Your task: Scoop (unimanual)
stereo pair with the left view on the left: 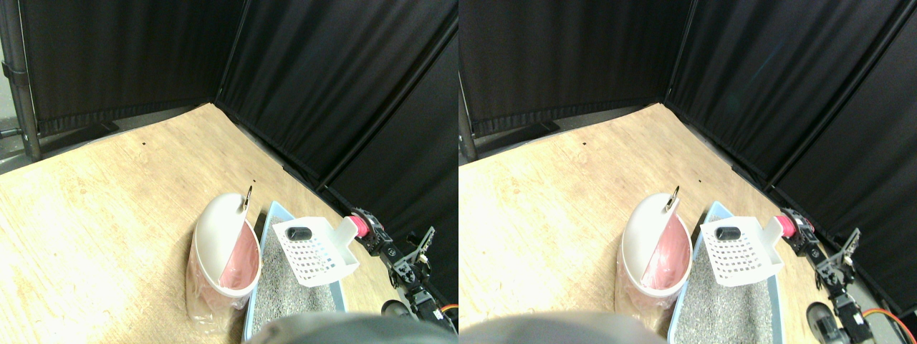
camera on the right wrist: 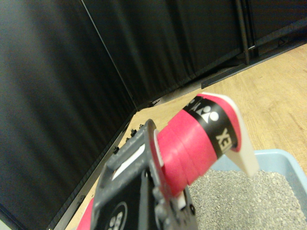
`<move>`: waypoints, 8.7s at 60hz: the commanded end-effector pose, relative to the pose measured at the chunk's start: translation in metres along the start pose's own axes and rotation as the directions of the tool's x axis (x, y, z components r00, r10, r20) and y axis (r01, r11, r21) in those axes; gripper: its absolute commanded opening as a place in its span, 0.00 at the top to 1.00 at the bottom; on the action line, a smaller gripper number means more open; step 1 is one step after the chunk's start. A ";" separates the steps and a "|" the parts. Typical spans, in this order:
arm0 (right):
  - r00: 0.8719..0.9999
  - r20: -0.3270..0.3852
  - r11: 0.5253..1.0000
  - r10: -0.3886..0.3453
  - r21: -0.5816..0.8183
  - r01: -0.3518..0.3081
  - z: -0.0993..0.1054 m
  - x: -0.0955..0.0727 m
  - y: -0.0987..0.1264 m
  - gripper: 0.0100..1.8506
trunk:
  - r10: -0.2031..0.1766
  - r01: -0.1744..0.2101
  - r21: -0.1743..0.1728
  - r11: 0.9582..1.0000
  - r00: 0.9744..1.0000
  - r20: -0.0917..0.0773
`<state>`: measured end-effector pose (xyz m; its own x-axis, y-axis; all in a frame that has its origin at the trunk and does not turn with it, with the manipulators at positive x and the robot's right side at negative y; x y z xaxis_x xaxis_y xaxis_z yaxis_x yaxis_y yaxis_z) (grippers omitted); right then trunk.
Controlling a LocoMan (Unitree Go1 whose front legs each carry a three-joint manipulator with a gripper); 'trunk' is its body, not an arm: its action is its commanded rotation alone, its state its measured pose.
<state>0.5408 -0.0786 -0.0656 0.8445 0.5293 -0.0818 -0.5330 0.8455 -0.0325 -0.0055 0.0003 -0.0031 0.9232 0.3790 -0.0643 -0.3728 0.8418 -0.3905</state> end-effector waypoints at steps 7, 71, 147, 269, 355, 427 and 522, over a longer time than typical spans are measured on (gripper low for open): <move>0.993 0.055 0.994 0.105 -0.022 -0.104 0.007 0.009 0.023 0.97 | 0.075 -0.076 -0.189 0.979 0.997 -0.011; 0.982 -0.024 0.951 0.187 -0.247 -0.187 -0.005 0.023 0.063 0.97 | 0.120 -0.119 -0.259 0.958 0.993 -0.012; 0.992 0.083 0.848 0.097 -0.528 -0.039 0.038 0.030 0.069 0.97 | 0.106 -0.099 -0.262 0.960 0.994 0.011; 0.963 0.100 0.538 0.249 -0.841 -0.052 0.081 0.029 0.094 0.97 | 0.103 -0.090 -0.275 0.957 0.994 0.036; 0.911 0.264 0.856 -0.319 -0.334 0.396 0.042 -0.025 -0.046 0.97 | -0.119 0.119 -0.011 0.993 0.993 0.015; 0.809 0.093 0.812 -0.580 0.139 0.566 -0.085 -0.095 -0.108 0.97 | -0.217 0.223 0.185 0.957 0.975 -0.052; 0.702 -0.216 0.650 -0.679 0.268 0.711 -0.165 -0.118 -0.121 0.52 | -0.260 0.275 0.251 0.928 0.961 -0.092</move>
<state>0.4978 -0.2524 -0.2235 0.9386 -0.1919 -0.2866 0.2557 0.9449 0.2046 -0.0008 -0.0018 -0.0085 0.9924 0.1121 -0.0515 -0.1184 0.9825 -0.1438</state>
